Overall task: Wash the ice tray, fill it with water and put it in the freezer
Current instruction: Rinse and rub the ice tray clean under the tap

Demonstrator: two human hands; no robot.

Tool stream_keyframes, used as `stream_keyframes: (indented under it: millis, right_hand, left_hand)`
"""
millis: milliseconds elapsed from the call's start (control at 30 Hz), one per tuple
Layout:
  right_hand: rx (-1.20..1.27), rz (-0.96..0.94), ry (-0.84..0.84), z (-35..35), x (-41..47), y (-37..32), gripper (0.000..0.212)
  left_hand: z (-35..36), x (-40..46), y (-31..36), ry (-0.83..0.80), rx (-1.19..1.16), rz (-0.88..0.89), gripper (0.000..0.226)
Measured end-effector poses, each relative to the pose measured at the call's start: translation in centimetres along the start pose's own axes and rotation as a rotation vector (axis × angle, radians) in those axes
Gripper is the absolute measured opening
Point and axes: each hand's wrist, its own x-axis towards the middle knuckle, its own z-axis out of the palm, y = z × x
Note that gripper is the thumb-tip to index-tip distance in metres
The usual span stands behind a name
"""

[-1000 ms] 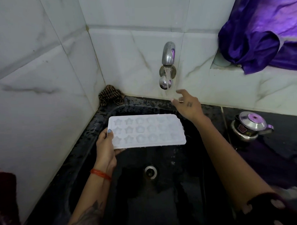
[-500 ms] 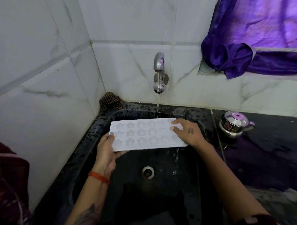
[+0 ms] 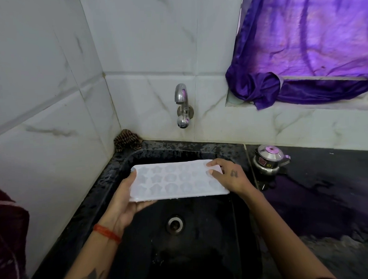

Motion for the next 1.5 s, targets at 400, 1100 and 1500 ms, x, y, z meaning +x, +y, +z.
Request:
stream_keyframes:
  millis: [400,1100,1500]
  right_hand:
    - [-0.414,0.022,-0.076,-0.3,-0.2,-1.3,0.060]
    - [-0.733,-0.160,0.022,-1.9,2.0,-1.3,0.077]
    - [-0.479,-0.198,-0.046,-2.5,1.7,-1.6,0.077]
  left_hand:
    - [1.3,1.5,-1.7,0.206,-0.047,0.077,0.043]
    - [2.1,2.4,0.1,0.214,-0.092,0.133,0.028]
    - [1.8,2.7,0.6,0.213,-0.103,0.147,0.042]
